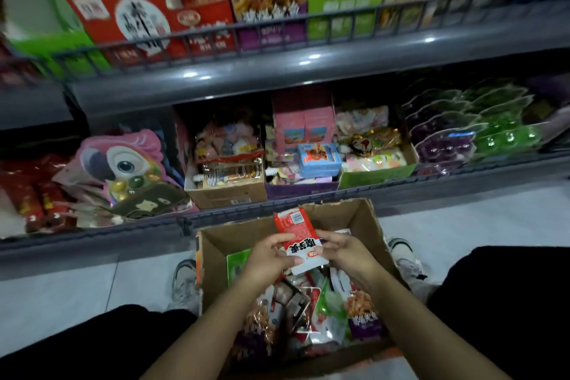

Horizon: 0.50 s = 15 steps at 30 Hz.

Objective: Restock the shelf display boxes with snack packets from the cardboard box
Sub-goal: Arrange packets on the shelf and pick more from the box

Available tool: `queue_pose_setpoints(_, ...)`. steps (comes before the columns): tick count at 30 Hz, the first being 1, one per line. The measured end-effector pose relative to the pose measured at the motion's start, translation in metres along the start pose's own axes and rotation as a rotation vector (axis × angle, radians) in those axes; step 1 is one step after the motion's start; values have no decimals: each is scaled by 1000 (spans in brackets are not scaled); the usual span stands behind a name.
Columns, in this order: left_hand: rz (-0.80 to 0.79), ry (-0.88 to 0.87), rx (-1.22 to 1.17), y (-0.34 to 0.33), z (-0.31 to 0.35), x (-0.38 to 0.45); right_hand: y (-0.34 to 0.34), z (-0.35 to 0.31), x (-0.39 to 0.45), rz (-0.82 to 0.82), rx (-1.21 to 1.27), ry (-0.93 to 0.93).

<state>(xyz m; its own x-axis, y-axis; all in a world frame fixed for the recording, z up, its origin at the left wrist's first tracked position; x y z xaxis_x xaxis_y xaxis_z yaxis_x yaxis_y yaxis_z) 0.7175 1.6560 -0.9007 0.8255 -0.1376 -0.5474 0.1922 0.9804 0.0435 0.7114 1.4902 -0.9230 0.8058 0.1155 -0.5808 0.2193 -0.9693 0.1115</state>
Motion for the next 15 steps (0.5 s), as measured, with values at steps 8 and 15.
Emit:
queue_pose_setpoints(8,-19,-249,245,15,108,-39,6,-98,-68,79,-47,285)
queue_pose_setpoints(15,-47,-455,167,24,182,-83,14,-164,-104,115,-119,439)
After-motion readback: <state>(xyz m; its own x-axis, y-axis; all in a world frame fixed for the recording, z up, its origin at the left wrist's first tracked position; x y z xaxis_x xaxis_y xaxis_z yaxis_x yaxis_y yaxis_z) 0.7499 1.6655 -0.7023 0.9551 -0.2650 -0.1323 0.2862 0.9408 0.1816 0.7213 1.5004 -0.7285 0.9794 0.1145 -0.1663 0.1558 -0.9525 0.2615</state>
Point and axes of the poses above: each hand's wrist, its own x-axis towards the middle knuckle, its own y-axis out of the back of the hand, z = x × y, the point moved 5 cm from there along x, towards the middle knuckle, and after that the axes turned 13 degrees about -x, right-handed, at the moved point
